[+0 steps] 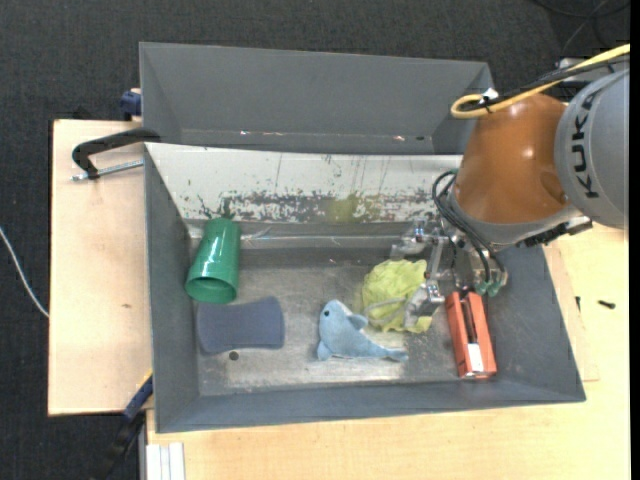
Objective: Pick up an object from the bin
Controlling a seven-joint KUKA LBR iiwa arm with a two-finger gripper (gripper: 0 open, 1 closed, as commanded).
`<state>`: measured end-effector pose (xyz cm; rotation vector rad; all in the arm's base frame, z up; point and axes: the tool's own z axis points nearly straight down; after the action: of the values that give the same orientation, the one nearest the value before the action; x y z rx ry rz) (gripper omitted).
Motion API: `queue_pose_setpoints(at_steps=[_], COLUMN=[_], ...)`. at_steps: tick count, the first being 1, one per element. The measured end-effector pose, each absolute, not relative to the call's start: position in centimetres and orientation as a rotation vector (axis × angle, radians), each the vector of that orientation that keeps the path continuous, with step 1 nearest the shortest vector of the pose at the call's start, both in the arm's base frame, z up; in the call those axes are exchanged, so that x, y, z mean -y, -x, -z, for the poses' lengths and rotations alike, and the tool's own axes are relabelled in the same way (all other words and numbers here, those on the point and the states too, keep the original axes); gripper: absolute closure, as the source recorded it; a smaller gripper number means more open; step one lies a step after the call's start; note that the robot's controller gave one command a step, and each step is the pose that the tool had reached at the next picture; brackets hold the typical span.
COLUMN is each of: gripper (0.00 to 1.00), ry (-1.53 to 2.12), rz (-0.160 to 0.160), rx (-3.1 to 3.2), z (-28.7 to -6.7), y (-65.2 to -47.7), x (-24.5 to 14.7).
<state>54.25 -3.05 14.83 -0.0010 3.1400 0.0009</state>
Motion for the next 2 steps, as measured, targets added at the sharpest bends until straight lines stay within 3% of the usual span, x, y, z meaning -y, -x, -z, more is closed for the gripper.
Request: queue_pose_setpoints(at_steps=[1,2], gripper=[0.0,1.0], ry=[0.001,0.473], rz=[-0.001,-0.009], rx=[-3.14,-3.113], z=[-14.8,-7.9], y=[-54.3,-57.7], x=[3.0,3.6])
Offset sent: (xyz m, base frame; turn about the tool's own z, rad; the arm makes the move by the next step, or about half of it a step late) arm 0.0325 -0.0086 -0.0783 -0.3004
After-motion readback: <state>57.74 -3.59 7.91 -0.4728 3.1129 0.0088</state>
